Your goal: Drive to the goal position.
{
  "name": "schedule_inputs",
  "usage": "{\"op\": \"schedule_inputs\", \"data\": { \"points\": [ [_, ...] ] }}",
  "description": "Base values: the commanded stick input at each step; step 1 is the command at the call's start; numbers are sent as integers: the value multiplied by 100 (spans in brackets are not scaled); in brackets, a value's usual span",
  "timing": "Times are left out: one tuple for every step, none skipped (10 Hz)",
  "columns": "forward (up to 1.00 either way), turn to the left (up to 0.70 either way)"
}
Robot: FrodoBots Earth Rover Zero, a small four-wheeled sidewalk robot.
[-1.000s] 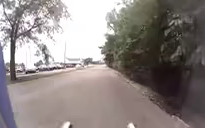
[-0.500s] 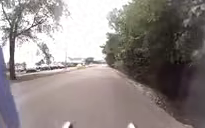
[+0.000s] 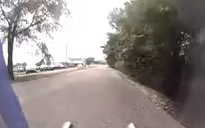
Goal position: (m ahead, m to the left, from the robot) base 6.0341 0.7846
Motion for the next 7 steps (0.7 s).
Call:
{"op": "schedule_inputs", "data": {
  "points": [
    [60,0],
    [60,0],
    [60,0],
    [60,0],
    [60,0],
    [60,0],
    [60,0]
  ]
}}
